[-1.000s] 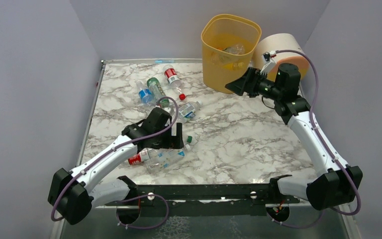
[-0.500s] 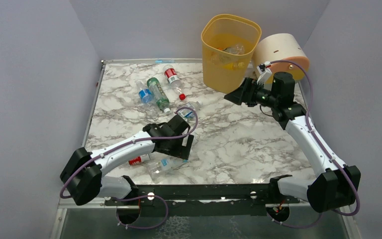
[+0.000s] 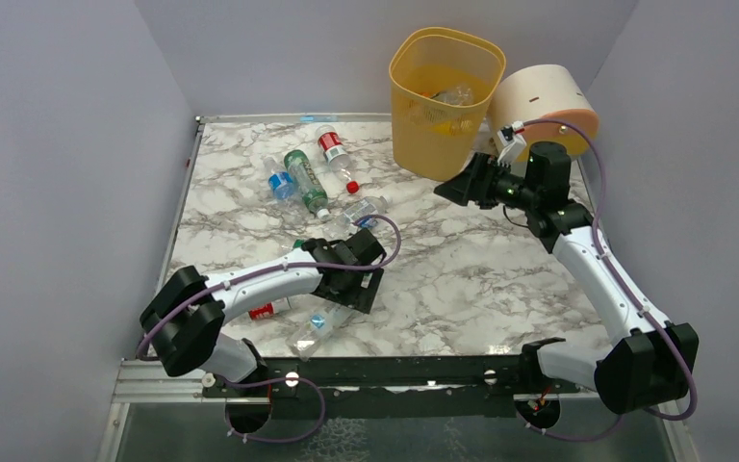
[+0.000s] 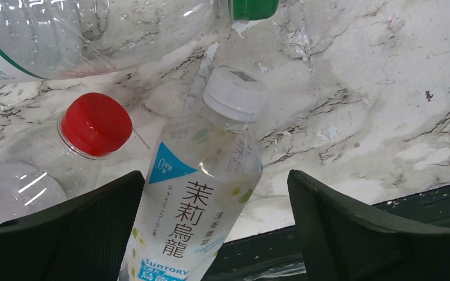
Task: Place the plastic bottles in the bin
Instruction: Pick up the plastic bottle at the center of the board.
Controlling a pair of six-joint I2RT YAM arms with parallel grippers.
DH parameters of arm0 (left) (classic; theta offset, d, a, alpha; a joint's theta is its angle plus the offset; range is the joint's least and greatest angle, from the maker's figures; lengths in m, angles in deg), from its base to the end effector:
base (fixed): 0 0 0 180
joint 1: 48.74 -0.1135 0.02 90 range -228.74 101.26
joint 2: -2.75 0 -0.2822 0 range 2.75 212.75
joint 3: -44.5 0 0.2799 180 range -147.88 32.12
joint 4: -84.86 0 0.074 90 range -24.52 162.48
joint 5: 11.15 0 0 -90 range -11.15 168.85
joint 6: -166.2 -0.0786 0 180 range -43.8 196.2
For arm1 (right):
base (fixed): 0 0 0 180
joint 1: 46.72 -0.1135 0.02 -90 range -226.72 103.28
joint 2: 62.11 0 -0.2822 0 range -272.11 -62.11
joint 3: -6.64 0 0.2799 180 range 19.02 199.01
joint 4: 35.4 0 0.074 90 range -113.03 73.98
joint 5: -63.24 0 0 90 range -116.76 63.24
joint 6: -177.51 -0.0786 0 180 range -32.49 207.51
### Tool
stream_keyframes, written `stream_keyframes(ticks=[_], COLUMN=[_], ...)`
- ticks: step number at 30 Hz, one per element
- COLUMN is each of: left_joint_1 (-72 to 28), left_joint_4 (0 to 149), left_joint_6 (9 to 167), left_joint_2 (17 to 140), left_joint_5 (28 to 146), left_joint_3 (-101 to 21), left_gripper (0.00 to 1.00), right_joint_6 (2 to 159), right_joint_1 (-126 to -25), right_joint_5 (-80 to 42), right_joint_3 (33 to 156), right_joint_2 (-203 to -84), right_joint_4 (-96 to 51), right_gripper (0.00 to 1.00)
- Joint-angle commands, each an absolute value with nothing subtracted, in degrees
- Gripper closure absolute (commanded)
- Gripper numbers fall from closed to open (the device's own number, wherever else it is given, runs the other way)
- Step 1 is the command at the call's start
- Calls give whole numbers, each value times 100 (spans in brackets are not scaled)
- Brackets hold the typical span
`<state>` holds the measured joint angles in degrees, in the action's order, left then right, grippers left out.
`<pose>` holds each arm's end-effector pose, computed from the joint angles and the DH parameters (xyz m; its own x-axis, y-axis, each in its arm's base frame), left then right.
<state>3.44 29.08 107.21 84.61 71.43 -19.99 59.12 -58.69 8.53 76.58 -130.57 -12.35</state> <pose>0.1866 -0.2238 0.1639 -0.8947 0.3195 -0.3121 0.3494 0.9360 -0.0434 0.3082 0.1118 0.3324 -0.6468 0.2596 -0.7171 -0.4403 0.6407 0.6290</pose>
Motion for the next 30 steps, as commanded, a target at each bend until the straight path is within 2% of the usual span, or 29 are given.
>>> stream_keyframes(ticks=[1, 4, 12, 16, 30], left_joint_1=[452, 463, 470, 494, 706], left_joint_4=[2848, 2881, 3044, 3096, 3149], left_joint_6=[10779, 10789, 10793, 10797, 10985], left_joint_2=[8551, 8587, 8700, 8761, 8791], left_joint_5=[6927, 6935, 7044, 7128, 7214], left_joint_3=[-2158, -2151, -2084, -2055, -1913], left_gripper=[1, 2, 15, 18, 12], right_joint_6=[6034, 6041, 6010, 6033, 6047], right_joint_1=[-5901, -5903, -5903, -5903, -5903], right_joint_5=[941, 943, 954, 957, 963], right_joint_3=[7583, 7540, 7430, 7397, 7344], right_joint_2=[-12954, -12974, -13035, -13031, -13118], right_joint_4=[-1117, -1112, -1141, -1142, -1103], right_gripper=[14, 14, 14, 14, 15])
